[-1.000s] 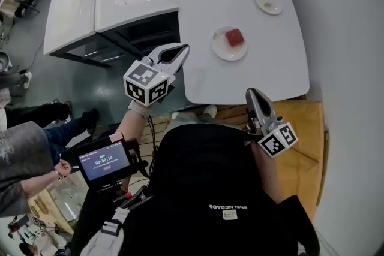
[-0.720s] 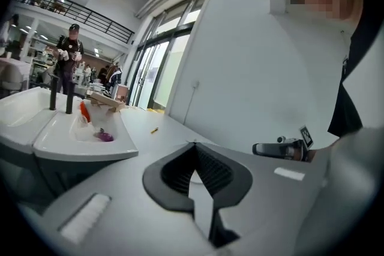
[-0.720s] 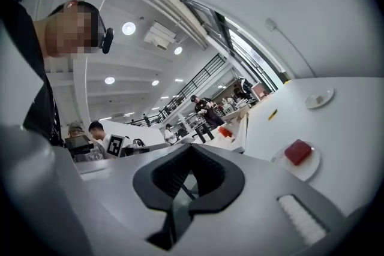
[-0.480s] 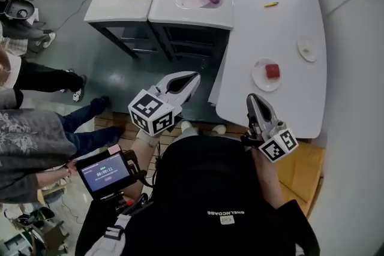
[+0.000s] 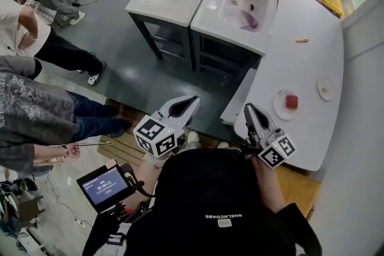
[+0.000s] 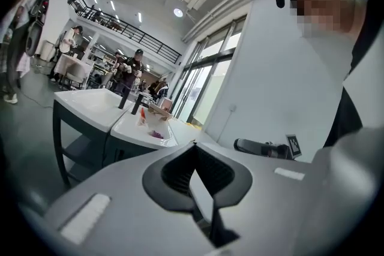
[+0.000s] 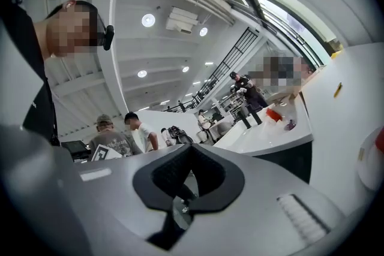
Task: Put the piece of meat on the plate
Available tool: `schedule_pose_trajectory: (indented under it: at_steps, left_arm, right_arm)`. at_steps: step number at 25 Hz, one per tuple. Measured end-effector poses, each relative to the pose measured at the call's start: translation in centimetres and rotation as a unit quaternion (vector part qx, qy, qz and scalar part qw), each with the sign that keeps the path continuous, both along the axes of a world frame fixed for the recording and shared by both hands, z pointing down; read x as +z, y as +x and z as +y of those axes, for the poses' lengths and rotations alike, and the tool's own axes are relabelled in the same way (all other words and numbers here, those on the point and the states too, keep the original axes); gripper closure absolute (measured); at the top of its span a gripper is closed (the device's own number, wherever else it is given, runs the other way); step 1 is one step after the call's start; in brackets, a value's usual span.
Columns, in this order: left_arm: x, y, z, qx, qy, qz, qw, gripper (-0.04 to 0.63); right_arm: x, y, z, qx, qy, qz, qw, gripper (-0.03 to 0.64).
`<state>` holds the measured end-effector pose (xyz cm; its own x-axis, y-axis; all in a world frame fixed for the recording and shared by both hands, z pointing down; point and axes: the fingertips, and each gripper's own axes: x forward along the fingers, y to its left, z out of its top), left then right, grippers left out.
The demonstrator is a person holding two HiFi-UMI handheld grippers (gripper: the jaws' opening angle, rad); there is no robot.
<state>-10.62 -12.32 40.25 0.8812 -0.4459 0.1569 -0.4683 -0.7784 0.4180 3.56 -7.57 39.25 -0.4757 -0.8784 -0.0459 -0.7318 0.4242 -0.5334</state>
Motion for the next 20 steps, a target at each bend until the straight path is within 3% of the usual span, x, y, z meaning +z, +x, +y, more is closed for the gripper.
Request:
schedule_pose_trajectory:
  at_steps: [10, 20]
  left_arm:
    - [0.2, -5.3, 2.2, -0.089, 0.001, 0.006, 0.996, 0.575]
    - [0.6, -6.0, 2.2, -0.122, -0.006, 0.01, 0.9925, 0.575]
  right_arm:
    - [-0.4, -5.8, -0.6, -0.097, 0.002, 0.009, 0.995, 0.612]
    - [-0.1, -7.7, -1.3, -0.147, -0.002, 0.025, 0.989, 0.614]
